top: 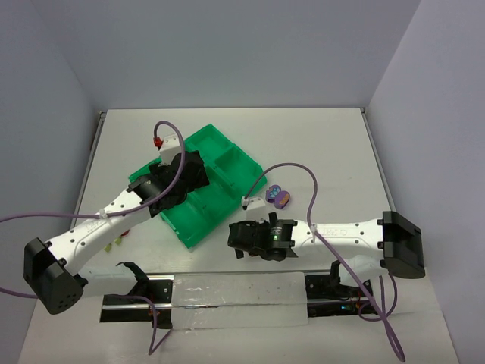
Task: Sort the legos into containers by color
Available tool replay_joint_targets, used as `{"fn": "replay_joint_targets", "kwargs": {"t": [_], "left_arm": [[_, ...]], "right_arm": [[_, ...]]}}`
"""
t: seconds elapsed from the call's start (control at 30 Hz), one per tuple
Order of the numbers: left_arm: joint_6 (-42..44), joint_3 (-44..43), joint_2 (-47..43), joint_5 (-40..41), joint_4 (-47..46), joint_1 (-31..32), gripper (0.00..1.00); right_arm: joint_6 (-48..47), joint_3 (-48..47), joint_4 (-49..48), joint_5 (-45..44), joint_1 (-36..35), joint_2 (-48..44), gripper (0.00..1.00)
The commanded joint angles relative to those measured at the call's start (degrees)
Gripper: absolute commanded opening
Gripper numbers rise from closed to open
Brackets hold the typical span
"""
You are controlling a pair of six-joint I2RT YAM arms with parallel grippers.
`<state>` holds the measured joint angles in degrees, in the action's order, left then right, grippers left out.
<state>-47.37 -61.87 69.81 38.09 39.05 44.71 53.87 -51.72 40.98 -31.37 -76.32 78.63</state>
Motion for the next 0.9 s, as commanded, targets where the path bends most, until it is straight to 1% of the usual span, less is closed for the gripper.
{"fn": "replay_joint_targets", "kwargs": {"t": [0.0,0.17,0.63,0.77,0.87], "left_arm": [[-0.07,-1.24,0.29,0.23,-0.34,0.29,0.99],[0.13,-1.34,0.69,0.1,-0.78,0.29,0.99],[0.18,-1.15,1.96,-0.4,-1.08,0.29,0.99],[0.18,-1.06,2.09,-0.38,-1.17,0.29,0.99],[0.18,-0.95,2.17,-0.29,-1.17,0.29,0.99]], "right_arm": [[-1.4,0.9,-3.79,0.59,2.4,-1.16,1.0],[-3.61,0.74,-5.82,2.45,3.32,0.56,1.0],[-3.44,3.02,-8.46,4.41,4.8,3.15,0.99],[-3.42,3.47,-9.03,4.56,4.91,3.63,0.93],[-3.51,3.53,-9.21,4.63,5.0,3.63,0.86]]}}
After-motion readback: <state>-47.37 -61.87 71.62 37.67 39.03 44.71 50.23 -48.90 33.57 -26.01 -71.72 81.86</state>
